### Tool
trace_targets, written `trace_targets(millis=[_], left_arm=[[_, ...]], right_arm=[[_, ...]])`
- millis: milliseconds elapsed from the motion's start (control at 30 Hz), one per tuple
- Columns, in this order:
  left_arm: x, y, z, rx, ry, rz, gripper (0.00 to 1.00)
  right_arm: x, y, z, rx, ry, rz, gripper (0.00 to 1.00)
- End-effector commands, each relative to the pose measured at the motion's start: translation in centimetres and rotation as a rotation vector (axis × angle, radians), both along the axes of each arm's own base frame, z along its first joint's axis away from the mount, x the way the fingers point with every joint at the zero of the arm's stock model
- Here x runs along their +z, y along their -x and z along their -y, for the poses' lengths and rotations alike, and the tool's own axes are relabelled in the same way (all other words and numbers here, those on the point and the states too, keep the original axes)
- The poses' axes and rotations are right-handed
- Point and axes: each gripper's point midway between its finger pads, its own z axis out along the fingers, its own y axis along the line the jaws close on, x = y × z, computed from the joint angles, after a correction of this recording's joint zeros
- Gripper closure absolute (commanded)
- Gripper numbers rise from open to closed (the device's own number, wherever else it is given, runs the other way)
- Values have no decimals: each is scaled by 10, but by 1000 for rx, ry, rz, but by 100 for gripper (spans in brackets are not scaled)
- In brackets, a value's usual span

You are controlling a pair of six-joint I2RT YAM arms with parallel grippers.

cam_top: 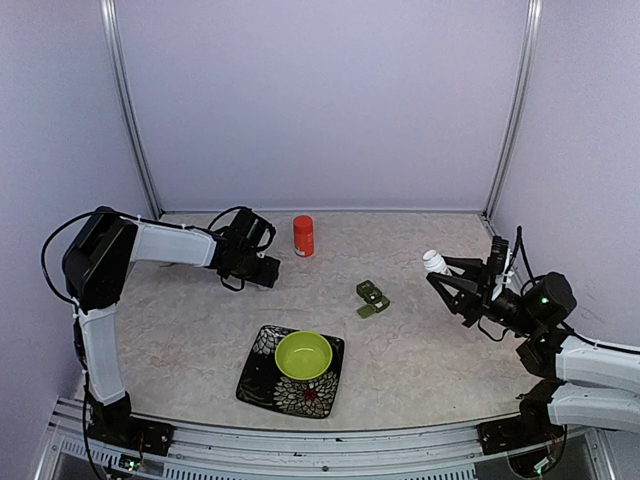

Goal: Sort the pills into containers
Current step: Pick up the lid of the pill bottle from the center of the board.

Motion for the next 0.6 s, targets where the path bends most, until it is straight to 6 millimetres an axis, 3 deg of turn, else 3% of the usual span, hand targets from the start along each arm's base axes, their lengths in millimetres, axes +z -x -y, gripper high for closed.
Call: trace_targets(millis=[0, 567], left_arm=[[-4, -2, -3, -6, -1, -14, 35], [-25, 4, -6, -14, 11, -68, 49]], right_arm=[[9, 2, -3, 15, -5, 20, 100], [1, -4, -5, 8, 7, -10, 100]])
